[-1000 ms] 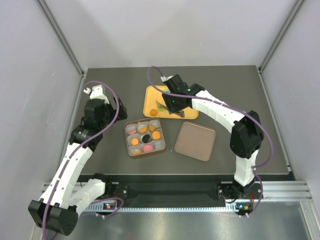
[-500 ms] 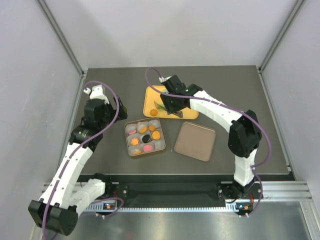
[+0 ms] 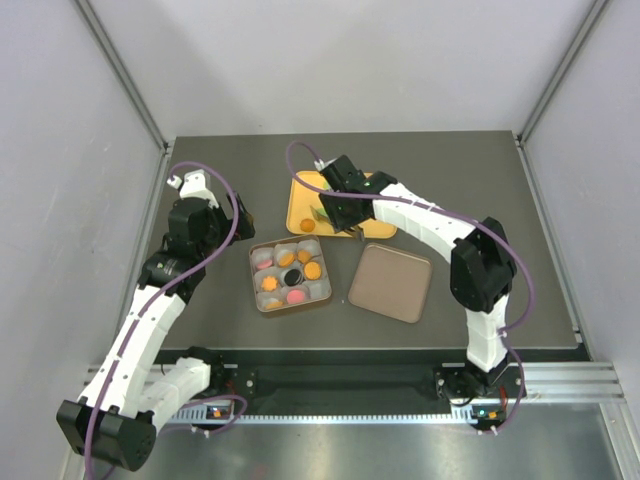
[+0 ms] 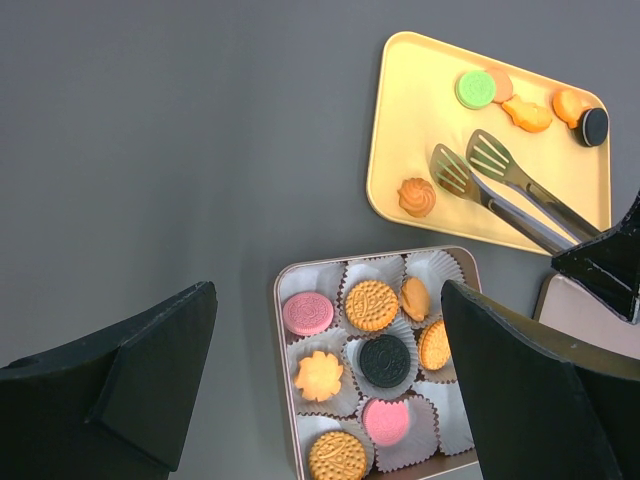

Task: Pack the cookies

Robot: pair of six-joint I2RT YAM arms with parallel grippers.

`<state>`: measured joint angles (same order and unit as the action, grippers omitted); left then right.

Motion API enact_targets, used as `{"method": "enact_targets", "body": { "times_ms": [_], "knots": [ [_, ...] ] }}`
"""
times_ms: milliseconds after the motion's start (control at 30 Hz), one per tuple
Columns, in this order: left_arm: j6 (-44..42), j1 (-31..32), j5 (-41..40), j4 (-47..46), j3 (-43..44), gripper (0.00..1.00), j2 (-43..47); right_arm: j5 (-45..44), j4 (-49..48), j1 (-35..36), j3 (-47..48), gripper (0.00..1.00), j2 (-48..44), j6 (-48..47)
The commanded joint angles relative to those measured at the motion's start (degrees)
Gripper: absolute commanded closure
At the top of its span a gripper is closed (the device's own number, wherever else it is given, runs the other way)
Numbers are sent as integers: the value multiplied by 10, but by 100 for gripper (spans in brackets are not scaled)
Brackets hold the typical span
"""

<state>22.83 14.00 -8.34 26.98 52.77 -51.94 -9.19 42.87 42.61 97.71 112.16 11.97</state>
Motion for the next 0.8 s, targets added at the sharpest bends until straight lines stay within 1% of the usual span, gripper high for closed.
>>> {"method": "enact_targets", "body": {
  "times_ms": [0,333,767],
  "knots": [
    [5,-3,1,-29,-6,1,0,-7,-7,7,34,55,3,-6],
    [4,-3,0,-28,-6,1,0,-3,4,5,36,61,-4,-9],
    [5,-3,0,-28,-6,1,4,-15,12,-22,42,62,-54,-12]
  ]
}}
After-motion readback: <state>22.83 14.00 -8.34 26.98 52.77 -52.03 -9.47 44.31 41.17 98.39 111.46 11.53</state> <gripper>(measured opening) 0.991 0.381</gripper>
